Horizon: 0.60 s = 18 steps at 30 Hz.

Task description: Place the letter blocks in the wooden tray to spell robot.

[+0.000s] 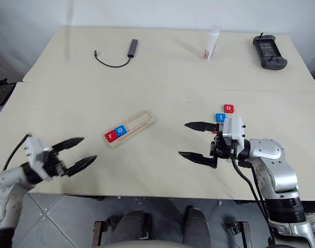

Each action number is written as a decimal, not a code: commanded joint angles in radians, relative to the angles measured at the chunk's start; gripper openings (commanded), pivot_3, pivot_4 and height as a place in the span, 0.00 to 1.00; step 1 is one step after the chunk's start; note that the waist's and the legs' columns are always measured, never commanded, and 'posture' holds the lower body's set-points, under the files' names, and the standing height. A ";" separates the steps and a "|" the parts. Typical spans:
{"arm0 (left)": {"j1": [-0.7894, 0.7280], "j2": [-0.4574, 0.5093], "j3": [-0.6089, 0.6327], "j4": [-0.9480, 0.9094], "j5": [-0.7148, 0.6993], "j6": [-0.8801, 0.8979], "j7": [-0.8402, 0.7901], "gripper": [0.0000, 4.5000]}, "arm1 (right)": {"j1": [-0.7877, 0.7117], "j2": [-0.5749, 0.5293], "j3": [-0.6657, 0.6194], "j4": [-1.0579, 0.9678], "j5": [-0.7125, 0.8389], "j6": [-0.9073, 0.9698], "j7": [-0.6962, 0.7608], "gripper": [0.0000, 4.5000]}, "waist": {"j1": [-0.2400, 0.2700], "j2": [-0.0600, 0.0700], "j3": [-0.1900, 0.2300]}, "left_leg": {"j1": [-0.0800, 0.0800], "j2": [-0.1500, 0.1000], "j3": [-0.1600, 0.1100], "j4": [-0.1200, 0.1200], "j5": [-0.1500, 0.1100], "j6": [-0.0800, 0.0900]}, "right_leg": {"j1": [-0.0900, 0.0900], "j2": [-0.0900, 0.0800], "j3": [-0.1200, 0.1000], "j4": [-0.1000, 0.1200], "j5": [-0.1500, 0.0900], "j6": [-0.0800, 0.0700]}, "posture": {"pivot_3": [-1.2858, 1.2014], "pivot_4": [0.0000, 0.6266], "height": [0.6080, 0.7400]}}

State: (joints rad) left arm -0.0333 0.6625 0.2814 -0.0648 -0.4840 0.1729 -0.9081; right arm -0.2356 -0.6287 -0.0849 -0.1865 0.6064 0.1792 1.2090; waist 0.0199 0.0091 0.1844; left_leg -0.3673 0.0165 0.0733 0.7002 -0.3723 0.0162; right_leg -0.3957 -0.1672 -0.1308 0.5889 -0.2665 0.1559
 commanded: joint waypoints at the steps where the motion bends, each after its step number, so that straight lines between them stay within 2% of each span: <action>1: -0.053 -0.015 -0.084 0.030 0.079 0.010 0.036 1.00 | 0.018 -0.011 -0.033 -0.051 0.017 0.007 -0.025 0.99 | -0.007 0.000 0.000 | 0.000 0.000 0.001 -0.001 0.000 0.000 | 0.000 0.000 0.000 0.000 0.000 0.000 | 0.52 0.24 1.00; 7: -0.127 -0.029 -0.151 0.123 0.165 0.023 0.090 1.00 | 0.071 -0.003 -0.035 -0.100 0.011 0.005 -0.064 0.99 | -0.018 0.000 0.000 | 0.000 0.000 0.001 -0.001 0.000 0.000 | 0.000 0.000 -0.001 -0.001 0.000 0.000 | 0.52 0.24 1.00; 18: -0.130 -0.013 -0.175 0.155 0.187 0.029 0.039 1.00 | 0.083 0.007 -0.034 -0.089 0.005 -0.012 -0.083 0.99 | -0.020 0.000 0.000 | 0.001 0.000 0.001 0.000 0.000 0.000 | 0.000 0.000 0.000 0.000 0.000 0.000 | 0.52 0.24 1.00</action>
State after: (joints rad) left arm -0.1724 0.6385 0.1299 0.0673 -0.3107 0.1949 -0.8450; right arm -0.1462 -0.6240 -0.0970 -0.2550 0.6030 0.1894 1.1249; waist 0.0004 0.0089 0.1843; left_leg -0.3661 0.0168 0.0747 0.6997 -0.3723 0.0162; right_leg -0.3958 -0.1670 -0.1307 0.5888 -0.2665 0.1560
